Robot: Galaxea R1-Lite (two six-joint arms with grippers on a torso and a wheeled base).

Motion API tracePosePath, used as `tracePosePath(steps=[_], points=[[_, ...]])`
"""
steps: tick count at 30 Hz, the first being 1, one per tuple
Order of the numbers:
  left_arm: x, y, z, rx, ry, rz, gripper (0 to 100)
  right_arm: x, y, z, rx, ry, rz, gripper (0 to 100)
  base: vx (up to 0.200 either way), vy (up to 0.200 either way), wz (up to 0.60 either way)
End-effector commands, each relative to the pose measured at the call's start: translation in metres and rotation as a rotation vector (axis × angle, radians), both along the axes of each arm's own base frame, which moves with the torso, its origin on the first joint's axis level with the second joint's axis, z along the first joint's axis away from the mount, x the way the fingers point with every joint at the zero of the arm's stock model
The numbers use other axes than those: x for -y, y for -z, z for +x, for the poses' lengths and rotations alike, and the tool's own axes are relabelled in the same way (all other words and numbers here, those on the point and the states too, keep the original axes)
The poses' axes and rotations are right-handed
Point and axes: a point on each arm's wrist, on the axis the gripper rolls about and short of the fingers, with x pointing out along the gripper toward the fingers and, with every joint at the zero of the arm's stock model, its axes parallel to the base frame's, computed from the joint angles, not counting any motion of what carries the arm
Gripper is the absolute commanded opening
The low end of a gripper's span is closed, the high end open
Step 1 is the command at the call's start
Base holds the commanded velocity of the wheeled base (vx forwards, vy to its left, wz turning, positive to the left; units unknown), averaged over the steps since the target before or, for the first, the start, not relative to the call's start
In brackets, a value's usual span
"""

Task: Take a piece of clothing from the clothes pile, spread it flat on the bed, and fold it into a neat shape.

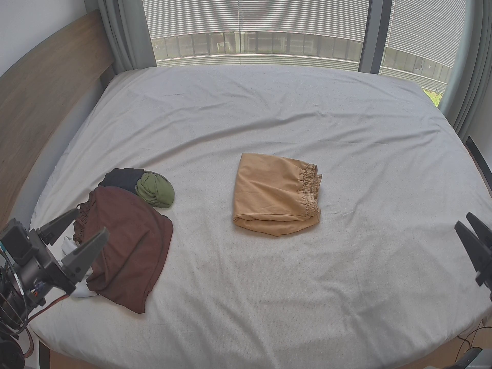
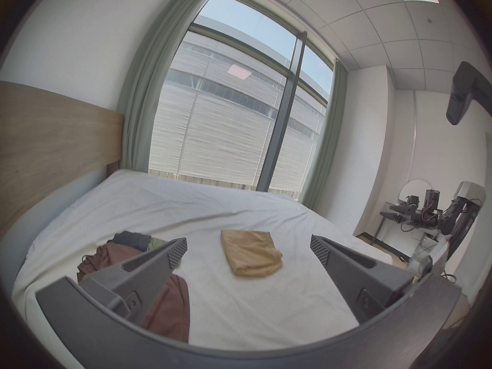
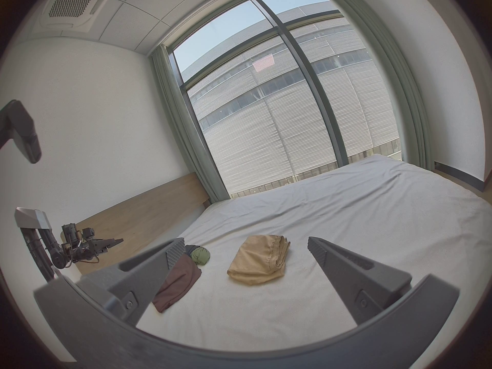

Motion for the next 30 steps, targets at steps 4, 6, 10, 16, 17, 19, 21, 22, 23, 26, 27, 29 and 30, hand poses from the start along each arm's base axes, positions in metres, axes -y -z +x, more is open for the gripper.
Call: tracePosePath(steps=[4,6,10,16,17,19,21,22,23,26,27,29,30], points=[[-0.005,0.004,-0.071,0.015,0.160,0.035,100,0.010,0.018,-0.081,0.143,0.037,0.011,100,0.000,0.000,0.00],[-0.006,0.011,-0.089,0.004,0.184,0.031,100,0.011,0.029,-0.093,0.146,0.059,0.008,100,0.000,0.000,0.00],[-0.008,0.022,-0.114,0.001,0.190,0.028,100,0.011,0.045,-0.102,0.128,0.075,-0.006,100,0.000,0.000,0.00],[-0.011,0.027,-0.136,0.059,0.145,0.025,100,0.010,0.083,-0.102,-0.113,0.141,-0.131,100,0.000,0.000,0.00],[-0.012,0.035,-0.145,0.072,0.073,0.023,100,0.012,0.078,-0.108,-0.127,0.257,-0.178,100,0.000,0.000,0.00],[-0.013,0.043,-0.154,0.095,0.027,0.018,100,0.016,0.081,-0.105,-0.132,0.428,-0.211,100,0.000,0.000,0.00],[-0.013,0.049,-0.156,0.097,-0.003,0.021,100,0.017,0.079,-0.104,-0.101,0.478,-0.213,100,0.000,0.000,0.00],[-0.012,0.056,-0.159,0.092,-0.032,0.026,100,0.017,0.081,-0.102,-0.072,0.474,-0.215,100,0.000,0.000,0.00],[-0.013,0.059,-0.159,0.090,-0.048,0.030,100,0.017,0.081,-0.102,-0.069,0.476,-0.212,100,0.000,0.000,0.00],[-0.013,0.067,-0.156,0.066,-0.059,0.073,100,0.017,0.081,-0.102,-0.069,0.476,-0.215,100,0.000,0.000,0.00],[-0.013,0.071,-0.156,0.036,-0.079,0.106,100,0.017,0.081,-0.101,-0.071,0.477,-0.211,100,0.000,0.000,0.00],[-0.013,0.074,-0.155,0.023,-0.096,0.128,100,0.017,0.081,-0.101,-0.070,0.480,-0.209,100,0.000,0.000,0.00],[-0.014,0.073,-0.155,0.035,-0.115,0.144,100,0.017,0.081,-0.101,-0.068,0.491,-0.208,100,0.000,0.000,0.00]])
